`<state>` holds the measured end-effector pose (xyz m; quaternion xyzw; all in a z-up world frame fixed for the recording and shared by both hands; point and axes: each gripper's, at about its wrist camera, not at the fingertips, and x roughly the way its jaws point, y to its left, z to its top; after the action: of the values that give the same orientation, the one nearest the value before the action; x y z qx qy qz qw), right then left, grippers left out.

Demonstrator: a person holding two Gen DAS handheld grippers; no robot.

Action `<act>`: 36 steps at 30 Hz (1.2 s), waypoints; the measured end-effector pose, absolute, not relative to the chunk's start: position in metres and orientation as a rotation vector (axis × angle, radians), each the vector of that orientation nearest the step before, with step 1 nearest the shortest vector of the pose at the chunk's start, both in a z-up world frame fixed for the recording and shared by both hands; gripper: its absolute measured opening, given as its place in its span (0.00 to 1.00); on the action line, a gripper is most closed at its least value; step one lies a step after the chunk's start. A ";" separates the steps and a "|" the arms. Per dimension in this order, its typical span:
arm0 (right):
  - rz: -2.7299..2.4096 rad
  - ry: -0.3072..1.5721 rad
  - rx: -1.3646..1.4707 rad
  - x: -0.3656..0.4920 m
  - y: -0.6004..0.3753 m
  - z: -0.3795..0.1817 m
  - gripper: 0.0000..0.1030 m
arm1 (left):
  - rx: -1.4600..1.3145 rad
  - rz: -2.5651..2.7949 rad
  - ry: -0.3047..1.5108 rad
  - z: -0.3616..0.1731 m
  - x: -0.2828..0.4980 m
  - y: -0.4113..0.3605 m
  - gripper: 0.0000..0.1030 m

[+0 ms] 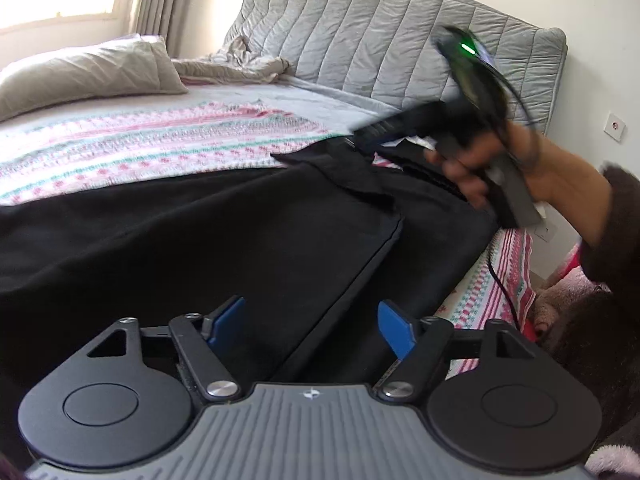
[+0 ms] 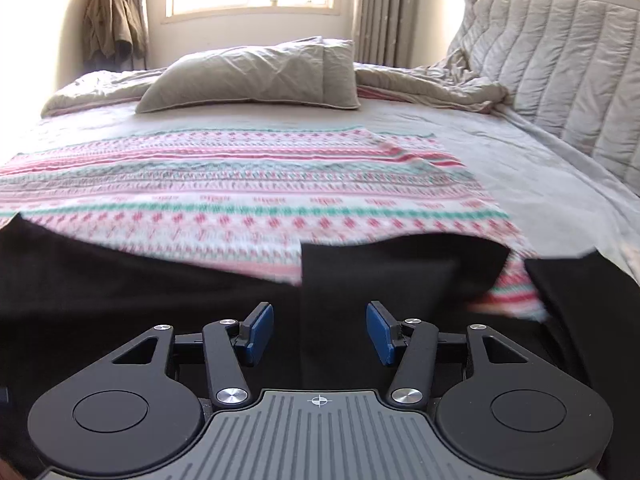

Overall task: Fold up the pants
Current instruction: 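Close the right gripper on the trousers' leg edge, then lift the held leg with the right gripper and fold it over the other leg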

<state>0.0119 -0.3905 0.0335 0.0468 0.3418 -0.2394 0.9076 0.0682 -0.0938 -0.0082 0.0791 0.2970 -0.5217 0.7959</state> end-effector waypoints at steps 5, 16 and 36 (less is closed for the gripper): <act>-0.532 0.754 0.061 0.071 -0.406 0.011 0.49 | 0.063 -1.141 0.708 -0.016 0.085 -0.086 0.76; -0.643 0.704 -0.010 0.077 -0.421 0.000 0.02 | 0.085 -1.146 0.700 -0.016 0.084 -0.088 0.77; -0.880 0.586 0.264 -0.135 -0.478 0.036 0.01 | 0.375 -1.088 0.570 -0.014 0.054 -0.110 0.44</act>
<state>-0.1349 -0.4780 0.0359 0.1257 0.2788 -0.4184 0.8552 0.0541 -0.1102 -0.0141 0.1748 0.2658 -0.5075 0.8007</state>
